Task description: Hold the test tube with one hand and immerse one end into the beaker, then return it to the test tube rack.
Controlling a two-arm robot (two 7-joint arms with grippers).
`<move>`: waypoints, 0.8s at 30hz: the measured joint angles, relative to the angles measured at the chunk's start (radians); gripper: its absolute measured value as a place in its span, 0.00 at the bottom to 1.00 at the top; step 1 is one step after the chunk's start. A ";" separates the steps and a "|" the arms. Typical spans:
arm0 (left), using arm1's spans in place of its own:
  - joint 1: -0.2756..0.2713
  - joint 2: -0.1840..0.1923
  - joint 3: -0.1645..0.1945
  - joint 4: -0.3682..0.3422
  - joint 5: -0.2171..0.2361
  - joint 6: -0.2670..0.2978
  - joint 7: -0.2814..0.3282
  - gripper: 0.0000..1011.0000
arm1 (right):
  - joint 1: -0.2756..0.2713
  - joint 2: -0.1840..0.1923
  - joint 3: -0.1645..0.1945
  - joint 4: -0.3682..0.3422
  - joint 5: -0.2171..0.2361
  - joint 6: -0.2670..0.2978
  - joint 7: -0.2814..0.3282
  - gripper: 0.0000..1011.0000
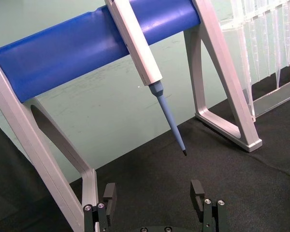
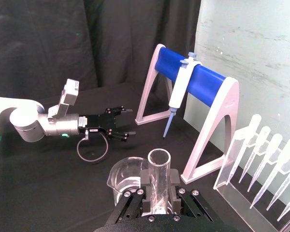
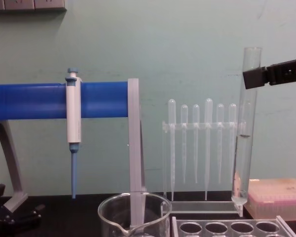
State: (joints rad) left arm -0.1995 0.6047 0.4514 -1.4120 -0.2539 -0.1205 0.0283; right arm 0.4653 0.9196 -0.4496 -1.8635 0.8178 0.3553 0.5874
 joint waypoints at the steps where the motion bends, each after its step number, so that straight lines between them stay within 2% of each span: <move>1: 0.000 0.000 0.000 0.000 0.000 0.000 0.000 0.99 | 0.000 0.000 0.000 0.000 0.000 0.000 0.000 0.22; 24: 0.000 0.000 0.000 0.000 0.000 0.000 0.000 0.99 | 0.000 0.000 0.000 0.000 0.000 0.000 0.000 0.22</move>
State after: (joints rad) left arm -0.1995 0.6047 0.4514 -1.4120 -0.2538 -0.1205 0.0283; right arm 0.4654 0.9197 -0.4496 -1.8634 0.8178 0.3553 0.5874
